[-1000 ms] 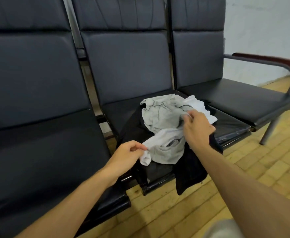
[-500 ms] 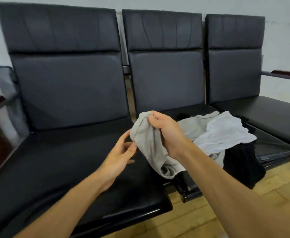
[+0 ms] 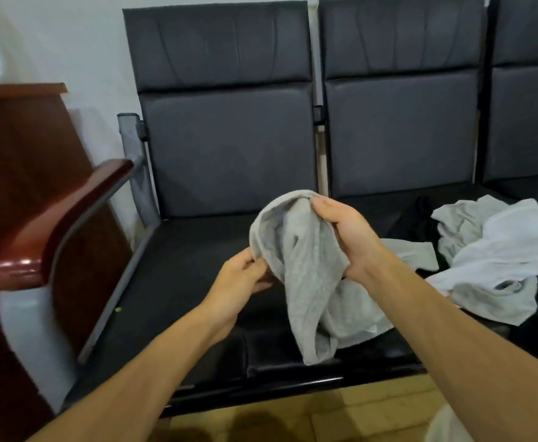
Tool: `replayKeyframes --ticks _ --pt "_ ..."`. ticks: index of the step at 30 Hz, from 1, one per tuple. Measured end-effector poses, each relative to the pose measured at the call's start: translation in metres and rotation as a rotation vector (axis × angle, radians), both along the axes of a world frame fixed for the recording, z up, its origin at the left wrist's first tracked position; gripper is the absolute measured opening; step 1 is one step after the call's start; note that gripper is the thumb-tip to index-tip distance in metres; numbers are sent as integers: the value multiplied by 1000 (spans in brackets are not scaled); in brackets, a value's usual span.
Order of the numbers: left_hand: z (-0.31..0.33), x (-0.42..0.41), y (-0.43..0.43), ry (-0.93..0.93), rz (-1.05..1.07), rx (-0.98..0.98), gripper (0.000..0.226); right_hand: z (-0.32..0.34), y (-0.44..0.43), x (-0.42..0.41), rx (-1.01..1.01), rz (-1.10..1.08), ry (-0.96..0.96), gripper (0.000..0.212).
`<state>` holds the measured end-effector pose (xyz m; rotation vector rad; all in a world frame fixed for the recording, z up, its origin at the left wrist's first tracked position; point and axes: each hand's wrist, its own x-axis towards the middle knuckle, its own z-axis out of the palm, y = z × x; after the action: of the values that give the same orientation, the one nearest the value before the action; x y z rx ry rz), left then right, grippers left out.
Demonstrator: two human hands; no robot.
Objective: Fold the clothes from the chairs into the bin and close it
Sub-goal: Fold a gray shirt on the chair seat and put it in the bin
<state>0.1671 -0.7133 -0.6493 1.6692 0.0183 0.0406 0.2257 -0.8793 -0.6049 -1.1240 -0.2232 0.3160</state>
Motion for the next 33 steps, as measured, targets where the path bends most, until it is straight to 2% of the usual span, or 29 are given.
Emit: replayKeyframes --ticks 2,5,11,13,15,18,19,21,24,26,29,33 --pt "3 -4 14 23 64 -91 25 -6 4 5 -21 -51 28 24" --pt "3 -6 35 59 177 -202 24 -15 15 8 -124 10 15 29" --pt "-1 1 70 183 496 -364 22 -33 25 8 -532 114 -37 22" --pt "-4 6 80 200 571 -276 22 -39 23 8 -631 124 -64 19" --pt "-10 11 89 190 635 -95 28 -45 16 8 -805 91 -175 16" --pt "-11 4 87 43 700 350 31 -58 1 13 -1202 141 -475 13" --pt "-10 1 85 -58 671 488 28 -63 -3 14 -1315 208 -543 13" --pt "-7 -1 76 -174 467 622 23 -72 -8 13 -1434 353 -616 12" --pt "-12 -2 59 -25 -38 835 16 -76 -11 12 -1482 406 -754 23" --pt "-21 1 51 48 -241 970 28 -77 -11 13 -1453 400 -792 32" --pt "-25 7 49 118 -253 1035 44 -80 -10 11 -1437 522 -799 38" --pt "-24 13 45 185 -271 1132 50 -80 -5 10 -1505 585 -806 34"
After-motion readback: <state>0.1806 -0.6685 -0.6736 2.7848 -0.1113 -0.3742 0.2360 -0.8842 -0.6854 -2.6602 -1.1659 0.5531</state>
